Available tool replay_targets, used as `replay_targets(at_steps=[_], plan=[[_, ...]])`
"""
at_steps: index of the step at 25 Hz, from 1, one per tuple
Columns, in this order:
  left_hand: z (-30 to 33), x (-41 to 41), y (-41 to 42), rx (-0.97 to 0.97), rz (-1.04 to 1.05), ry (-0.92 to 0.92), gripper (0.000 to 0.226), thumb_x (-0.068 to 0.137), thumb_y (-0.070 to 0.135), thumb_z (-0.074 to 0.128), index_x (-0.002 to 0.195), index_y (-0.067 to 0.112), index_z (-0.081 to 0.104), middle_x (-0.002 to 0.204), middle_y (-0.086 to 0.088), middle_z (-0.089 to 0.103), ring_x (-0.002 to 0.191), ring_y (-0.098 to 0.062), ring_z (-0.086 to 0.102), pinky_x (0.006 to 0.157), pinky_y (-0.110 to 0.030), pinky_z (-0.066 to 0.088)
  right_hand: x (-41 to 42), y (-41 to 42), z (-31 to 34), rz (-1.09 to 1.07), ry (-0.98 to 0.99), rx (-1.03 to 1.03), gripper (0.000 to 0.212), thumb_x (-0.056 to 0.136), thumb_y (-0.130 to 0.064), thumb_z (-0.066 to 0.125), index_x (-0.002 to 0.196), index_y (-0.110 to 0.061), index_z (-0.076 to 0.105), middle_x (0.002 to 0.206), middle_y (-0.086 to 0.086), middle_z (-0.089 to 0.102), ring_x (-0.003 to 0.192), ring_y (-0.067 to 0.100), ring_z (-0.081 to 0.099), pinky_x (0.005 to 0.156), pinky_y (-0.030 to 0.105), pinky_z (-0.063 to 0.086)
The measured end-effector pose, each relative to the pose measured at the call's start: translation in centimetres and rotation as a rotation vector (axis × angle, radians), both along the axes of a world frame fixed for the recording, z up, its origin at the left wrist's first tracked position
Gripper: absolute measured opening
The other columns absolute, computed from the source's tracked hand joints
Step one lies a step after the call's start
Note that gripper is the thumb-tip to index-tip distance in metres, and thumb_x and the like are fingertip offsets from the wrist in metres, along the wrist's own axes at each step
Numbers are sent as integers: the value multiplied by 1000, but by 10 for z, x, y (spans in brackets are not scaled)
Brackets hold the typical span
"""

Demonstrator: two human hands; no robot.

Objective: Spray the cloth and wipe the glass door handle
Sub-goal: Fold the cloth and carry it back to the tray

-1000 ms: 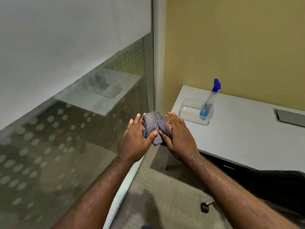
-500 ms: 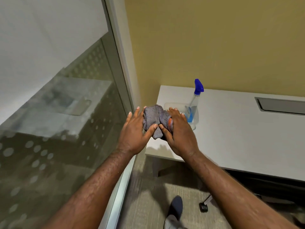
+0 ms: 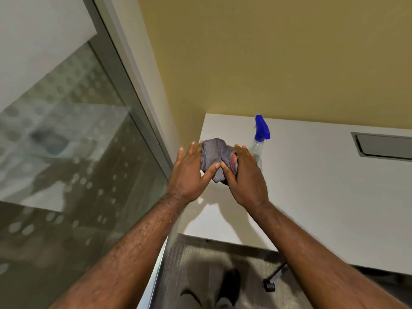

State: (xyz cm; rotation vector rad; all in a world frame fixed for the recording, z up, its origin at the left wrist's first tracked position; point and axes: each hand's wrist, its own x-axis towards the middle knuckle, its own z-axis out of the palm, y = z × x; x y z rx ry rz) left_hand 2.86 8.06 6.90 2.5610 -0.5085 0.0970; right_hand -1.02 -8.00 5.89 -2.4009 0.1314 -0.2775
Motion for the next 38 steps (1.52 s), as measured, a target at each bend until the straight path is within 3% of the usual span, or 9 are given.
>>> replay_targets(at_steps=[3,7,9,13,18,21,28,32,38], plan=[[-25,26,-10,19,28,40,85,88,71,24,151,14,28,157,-1,32,148,-15,16,121,-40,-1,22,-4,-16,-44,19,31,52,94,-41,53,138,-15,44,139,6,53,132,24,44,110,42,37],[-51,62,-19,74,-17,105,80,92,67,29,153,16,22,160,-2,26,149,-17,13,120,-40,-5,46,-5,-41,-98,80,80,35,96,-42,49,118,-16,57,109,2,66,99,17,61,90,31,50],[-68,83,-22,177,-50,149,75,94,63,31,153,18,20,163,-2,15,150,-18,5,119,-44,-7,61,-6,-57,-126,206,52,31,100,-38,44,110,-14,60,103,4,68,94,18,62,87,31,50],[-108,119,-27,363,-162,179,74,94,65,27,153,20,27,164,-5,6,150,-23,3,117,-52,-2,89,-4,-84,-80,573,-33,35,99,-32,50,126,-9,52,125,9,60,115,19,55,104,27,36],[-134,157,-29,370,-326,99,68,90,62,38,121,8,64,156,-17,30,147,-32,21,114,-60,10,102,2,-95,-225,531,9,31,99,-32,48,114,-7,57,111,10,65,104,23,61,98,34,47],[-147,174,-31,476,-441,40,51,91,46,57,107,-1,69,148,-25,40,142,-42,30,108,-66,20,110,5,-114,-252,602,43,36,100,-38,44,116,-8,57,113,8,65,107,21,60,98,32,46],[-154,185,-51,598,-499,89,41,94,46,48,114,14,64,163,-10,11,150,-28,5,116,-57,1,116,11,-153,-399,667,75,37,98,-46,45,105,-13,60,87,-3,55,82,10,51,91,33,51],[-153,188,-55,592,-474,50,37,92,41,51,117,17,64,161,-8,20,149,-28,12,116,-57,5,120,1,-155,-331,828,43,43,95,-50,48,113,-13,59,104,4,65,94,19,59,90,33,48],[-127,177,-24,559,-465,-44,26,86,28,66,105,11,72,139,-15,55,135,-38,43,106,-62,32,106,-11,-120,-290,728,-153,40,96,-49,47,114,-15,56,107,3,65,91,16,59,85,30,50]])
